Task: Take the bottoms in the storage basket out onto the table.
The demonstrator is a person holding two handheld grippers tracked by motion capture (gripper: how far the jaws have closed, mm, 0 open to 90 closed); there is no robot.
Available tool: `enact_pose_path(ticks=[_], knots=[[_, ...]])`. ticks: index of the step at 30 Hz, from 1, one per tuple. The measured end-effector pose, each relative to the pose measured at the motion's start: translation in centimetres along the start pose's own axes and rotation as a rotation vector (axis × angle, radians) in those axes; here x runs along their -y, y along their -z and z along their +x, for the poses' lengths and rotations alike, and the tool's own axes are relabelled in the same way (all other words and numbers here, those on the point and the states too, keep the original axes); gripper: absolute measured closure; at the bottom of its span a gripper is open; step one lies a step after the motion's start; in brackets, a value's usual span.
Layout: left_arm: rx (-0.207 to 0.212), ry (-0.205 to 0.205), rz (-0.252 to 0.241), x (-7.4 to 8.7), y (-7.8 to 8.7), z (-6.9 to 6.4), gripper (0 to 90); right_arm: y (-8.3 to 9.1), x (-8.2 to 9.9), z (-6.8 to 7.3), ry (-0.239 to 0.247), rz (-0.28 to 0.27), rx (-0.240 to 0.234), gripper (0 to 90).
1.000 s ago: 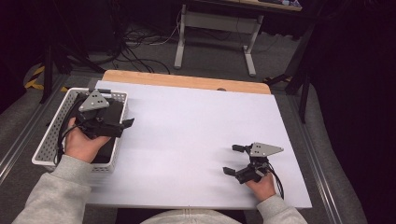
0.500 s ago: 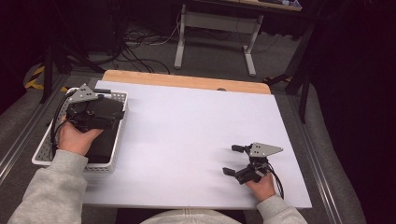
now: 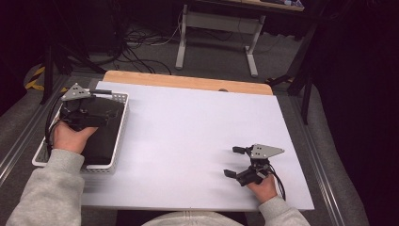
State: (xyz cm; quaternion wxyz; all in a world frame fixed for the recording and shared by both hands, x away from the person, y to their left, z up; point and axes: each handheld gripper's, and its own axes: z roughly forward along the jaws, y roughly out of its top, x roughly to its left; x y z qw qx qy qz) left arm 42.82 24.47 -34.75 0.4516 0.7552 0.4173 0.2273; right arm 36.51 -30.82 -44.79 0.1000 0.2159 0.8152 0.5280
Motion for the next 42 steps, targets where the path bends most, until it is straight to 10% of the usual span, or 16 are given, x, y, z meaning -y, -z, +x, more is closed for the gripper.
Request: enact_pose_path(ticks=[19, 42], knots=[[-0.052, 0.048, 0.084, 1.2, -0.1, 2.6, 4.5, 0.1, 0.1, 0.0, -0.002, -0.001, 0.008, 0.5], [-0.127, 0.149, 0.335, 3.0, -2.3, 4.2, 0.5, 0.1, 0.0, 0.1, 0.005, -0.001, -0.005, 0.5]])
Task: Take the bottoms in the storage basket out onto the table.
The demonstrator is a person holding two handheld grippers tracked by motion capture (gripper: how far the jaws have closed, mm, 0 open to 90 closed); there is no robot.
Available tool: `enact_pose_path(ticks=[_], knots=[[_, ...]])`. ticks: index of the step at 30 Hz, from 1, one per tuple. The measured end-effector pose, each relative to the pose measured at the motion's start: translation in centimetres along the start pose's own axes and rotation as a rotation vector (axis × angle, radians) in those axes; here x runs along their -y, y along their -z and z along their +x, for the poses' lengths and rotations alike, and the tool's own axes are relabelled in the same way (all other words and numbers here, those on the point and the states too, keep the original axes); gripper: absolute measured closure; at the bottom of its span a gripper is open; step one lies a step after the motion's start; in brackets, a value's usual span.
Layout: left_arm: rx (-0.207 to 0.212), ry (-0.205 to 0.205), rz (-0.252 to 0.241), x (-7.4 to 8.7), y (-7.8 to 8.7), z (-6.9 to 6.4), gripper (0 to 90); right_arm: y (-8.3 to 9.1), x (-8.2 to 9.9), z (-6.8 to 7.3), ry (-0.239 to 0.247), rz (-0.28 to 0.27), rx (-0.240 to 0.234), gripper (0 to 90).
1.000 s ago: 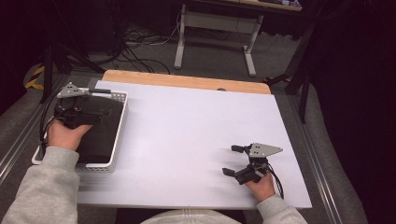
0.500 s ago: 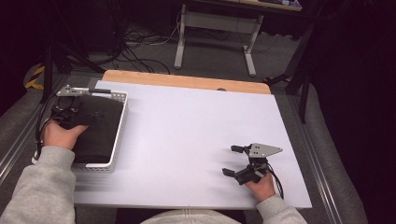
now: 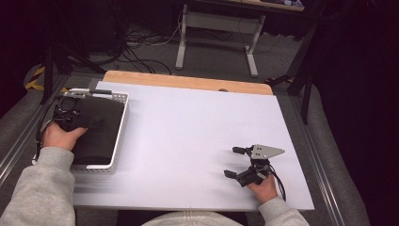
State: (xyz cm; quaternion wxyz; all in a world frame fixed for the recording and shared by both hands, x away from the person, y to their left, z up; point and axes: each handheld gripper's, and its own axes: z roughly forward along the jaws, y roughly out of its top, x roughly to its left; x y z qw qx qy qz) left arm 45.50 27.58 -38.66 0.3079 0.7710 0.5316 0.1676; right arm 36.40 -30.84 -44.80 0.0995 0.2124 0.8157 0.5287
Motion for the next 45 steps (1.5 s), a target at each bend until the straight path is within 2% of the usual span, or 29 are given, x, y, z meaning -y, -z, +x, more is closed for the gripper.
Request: enact_pose_path(ticks=[7, 13, 30, 39, 45], knots=[[0.025, 0.0, 0.017, 0.1, -0.8, 0.2, 0.0, 0.0, 0.0, 0.0, -0.002, -0.002, -0.001, 0.5], [0.024, -0.008, 0.037, 0.1, -1.3, 0.1, 0.0, 0.1, 0.0, 0.0, 0.001, -0.01, -0.006, 0.5], [0.055, 0.017, 0.051, 0.7, -2.4, 0.6, 0.0, 0.2, -0.1, 0.0, 0.0, -0.019, -0.013, 0.5], [0.045, 0.014, 0.072, 1.0, -2.9, 0.6, 0.0, 0.2, -0.1, 0.1, 0.003, -0.026, -0.017, 0.5], [0.045, 0.04, 0.098, 1.1, -3.2, 0.4, 0.5, 0.3, -0.1, 0.1, 0.007, -0.03, -0.018, 0.5]])
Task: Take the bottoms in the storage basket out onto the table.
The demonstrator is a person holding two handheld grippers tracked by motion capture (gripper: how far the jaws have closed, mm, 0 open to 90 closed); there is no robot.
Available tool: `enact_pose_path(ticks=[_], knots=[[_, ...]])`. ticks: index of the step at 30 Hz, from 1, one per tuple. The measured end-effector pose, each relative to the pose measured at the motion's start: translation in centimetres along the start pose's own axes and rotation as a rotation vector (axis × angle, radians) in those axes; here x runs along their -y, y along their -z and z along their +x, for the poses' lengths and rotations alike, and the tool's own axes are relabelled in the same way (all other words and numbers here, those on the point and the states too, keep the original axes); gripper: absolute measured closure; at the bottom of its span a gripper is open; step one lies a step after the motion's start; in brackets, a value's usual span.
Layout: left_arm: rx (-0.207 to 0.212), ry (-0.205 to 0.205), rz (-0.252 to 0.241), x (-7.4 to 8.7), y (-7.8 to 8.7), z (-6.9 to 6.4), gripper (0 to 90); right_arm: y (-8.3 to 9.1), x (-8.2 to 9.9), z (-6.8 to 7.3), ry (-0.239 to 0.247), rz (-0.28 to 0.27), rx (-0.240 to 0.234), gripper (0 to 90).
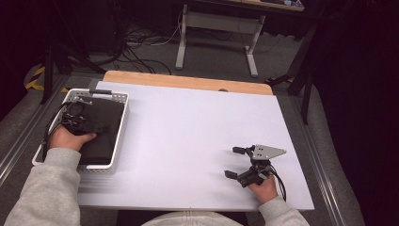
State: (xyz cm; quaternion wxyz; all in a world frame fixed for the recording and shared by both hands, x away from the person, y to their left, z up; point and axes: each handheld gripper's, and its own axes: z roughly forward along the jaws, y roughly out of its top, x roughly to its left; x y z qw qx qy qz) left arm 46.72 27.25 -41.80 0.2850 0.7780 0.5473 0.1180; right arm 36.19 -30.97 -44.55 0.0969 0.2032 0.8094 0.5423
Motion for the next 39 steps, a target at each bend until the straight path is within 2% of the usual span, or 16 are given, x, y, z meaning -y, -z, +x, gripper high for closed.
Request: enact_pose_path(ticks=[9, 16, 21, 25, 36, 39], knots=[[0.01, 0.021, 0.036, 0.0, 0.0, -0.1, 13.3, 0.1, 0.0, 0.1, 0.001, -0.002, -0.001, 0.5], [0.008, 0.007, 0.047, 0.0, 0.1, -0.3, 24.7, 0.1, 0.0, 0.1, 0.002, -0.002, 0.0, 0.5], [-0.008, -0.032, 0.043, -0.2, 0.7, -0.8, 40.4, 0.0, 0.0, 0.1, 0.002, -0.003, -0.001, 0.5], [-0.007, -0.046, 0.043, -0.3, 1.0, -1.1, 52.6, 0.1, 0.0, 0.1, 0.002, -0.003, -0.002, 0.5], [-0.017, -0.064, 0.015, -0.2, 1.3, -1.2, 58.7, 0.1, 0.0, 0.1, 0.002, -0.003, -0.002, 0.5], [-0.024, -0.073, -0.012, -0.2, 1.6, -1.3, 59.8, 0.1, 0.0, 0.1, 0.002, -0.002, 0.0, 0.5]])
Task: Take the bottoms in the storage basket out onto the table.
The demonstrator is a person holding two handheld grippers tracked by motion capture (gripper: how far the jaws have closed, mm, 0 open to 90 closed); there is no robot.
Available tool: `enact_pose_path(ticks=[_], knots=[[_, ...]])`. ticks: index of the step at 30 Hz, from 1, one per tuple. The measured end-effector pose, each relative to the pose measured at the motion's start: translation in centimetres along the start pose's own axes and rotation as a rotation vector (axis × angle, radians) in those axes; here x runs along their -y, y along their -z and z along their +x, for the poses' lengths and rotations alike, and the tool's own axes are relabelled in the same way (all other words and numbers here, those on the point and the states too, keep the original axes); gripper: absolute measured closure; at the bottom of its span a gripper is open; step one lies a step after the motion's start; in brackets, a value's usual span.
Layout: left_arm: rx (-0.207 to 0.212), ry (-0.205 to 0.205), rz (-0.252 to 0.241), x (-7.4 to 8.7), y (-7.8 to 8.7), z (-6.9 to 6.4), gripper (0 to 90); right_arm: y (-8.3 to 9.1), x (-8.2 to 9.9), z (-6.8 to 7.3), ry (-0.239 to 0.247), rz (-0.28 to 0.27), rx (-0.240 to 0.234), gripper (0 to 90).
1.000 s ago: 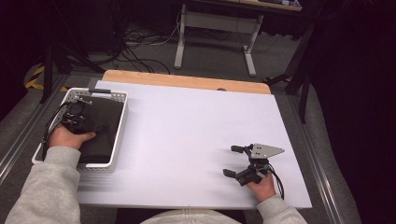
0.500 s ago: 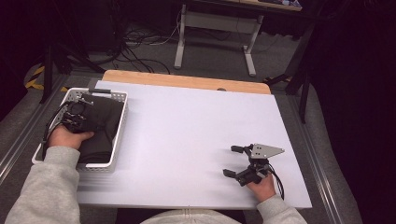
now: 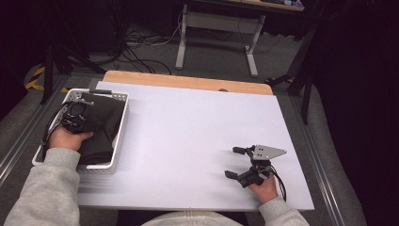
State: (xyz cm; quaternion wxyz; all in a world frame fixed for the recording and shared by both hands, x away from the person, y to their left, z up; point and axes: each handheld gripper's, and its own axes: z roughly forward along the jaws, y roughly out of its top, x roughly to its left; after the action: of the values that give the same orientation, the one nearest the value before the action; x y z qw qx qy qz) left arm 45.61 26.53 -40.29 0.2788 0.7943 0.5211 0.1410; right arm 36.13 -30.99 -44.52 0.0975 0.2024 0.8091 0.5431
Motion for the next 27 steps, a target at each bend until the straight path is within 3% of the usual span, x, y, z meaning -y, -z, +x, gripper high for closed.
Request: enact_pose_path(ticks=[6, 18, 21, 27], knots=[[0.007, 0.005, -0.022, 0.1, 0.3, 0.1, 60.7, 0.0, 0.0, 0.0, -0.001, 0.002, 0.005, 0.5], [-0.022, 0.003, -0.147, 0.4, 1.7, 0.2, 63.2, 0.0, 0.0, -0.1, -0.004, 0.002, 0.012, 0.5], [-0.016, 0.006, -0.165, 0.5, 2.0, 0.2, 63.3, 0.0, 0.0, -0.1, -0.005, 0.002, 0.012, 0.5], [0.0, 0.015, -0.247, 0.9, 2.8, 0.3, 63.2, 0.0, 0.0, -0.1, -0.005, 0.001, 0.011, 0.5]])
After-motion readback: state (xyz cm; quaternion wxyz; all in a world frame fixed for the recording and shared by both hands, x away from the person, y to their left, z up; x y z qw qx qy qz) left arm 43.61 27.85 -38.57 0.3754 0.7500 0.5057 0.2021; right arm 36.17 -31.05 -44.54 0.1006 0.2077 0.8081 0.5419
